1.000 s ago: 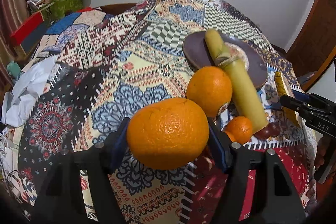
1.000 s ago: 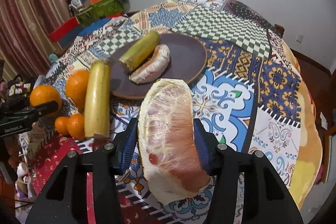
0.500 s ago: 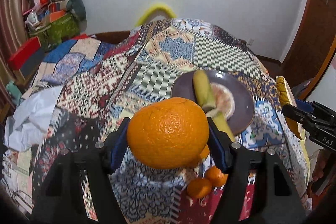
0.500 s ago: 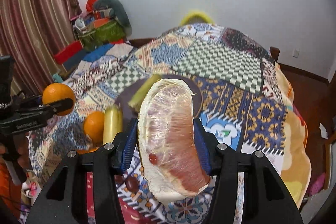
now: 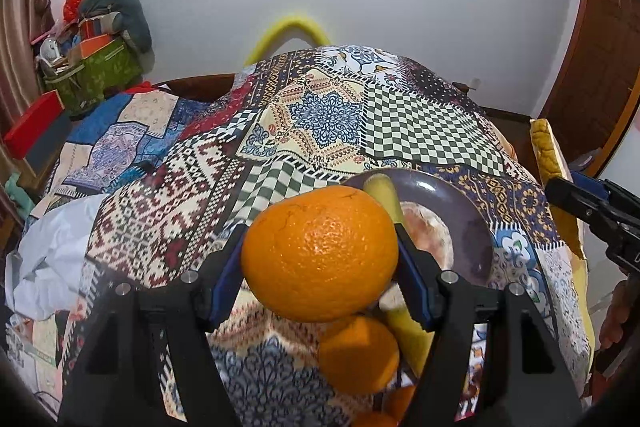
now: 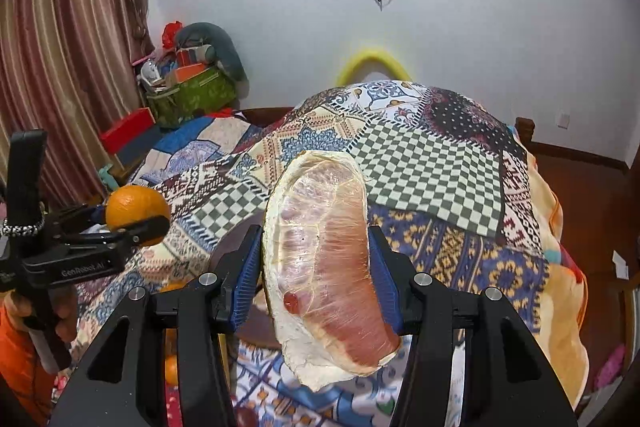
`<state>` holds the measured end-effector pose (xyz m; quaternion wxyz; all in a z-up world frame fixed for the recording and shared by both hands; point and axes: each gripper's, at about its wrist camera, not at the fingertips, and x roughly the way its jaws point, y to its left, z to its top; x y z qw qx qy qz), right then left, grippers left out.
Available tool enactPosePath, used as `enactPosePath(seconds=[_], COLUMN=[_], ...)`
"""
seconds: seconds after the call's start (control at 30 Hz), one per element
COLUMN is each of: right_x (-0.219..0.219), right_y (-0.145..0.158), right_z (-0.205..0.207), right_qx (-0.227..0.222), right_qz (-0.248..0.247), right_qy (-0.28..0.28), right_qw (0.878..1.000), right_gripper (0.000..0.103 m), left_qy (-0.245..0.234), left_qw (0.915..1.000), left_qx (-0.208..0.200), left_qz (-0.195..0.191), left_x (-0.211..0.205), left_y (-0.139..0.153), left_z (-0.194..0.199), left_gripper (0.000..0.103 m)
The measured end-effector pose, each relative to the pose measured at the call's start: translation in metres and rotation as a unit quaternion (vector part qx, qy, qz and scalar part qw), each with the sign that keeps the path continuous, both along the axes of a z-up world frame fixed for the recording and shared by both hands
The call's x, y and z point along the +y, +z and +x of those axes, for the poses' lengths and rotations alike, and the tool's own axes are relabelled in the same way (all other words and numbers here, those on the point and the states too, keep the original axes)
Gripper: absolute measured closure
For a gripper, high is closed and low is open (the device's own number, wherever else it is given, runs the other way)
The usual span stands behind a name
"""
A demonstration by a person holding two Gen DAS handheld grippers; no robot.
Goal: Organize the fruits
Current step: 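Lift the orange and pomelo segment and carry both over the plate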
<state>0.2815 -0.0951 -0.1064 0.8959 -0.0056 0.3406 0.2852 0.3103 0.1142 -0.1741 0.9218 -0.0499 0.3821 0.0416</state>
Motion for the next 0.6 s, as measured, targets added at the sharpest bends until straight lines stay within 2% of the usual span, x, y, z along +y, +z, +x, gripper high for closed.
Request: enactPosePath(seconds=[0.6], right_x=[0.032], right_y=[-0.036], right_z=[0.051], right_qx=[0.021], right_qz=[-0.034], right_qy=[0.024], right_qw=[0.999], right_gripper=[0.055], left_qy=[-0.036], left_qw=[0.9975], left_qx=[0.061], left_qz=[0.003], left_x=[-0.008], left_y=[-0.049], left_z=[0.066], left_gripper=[0.035])
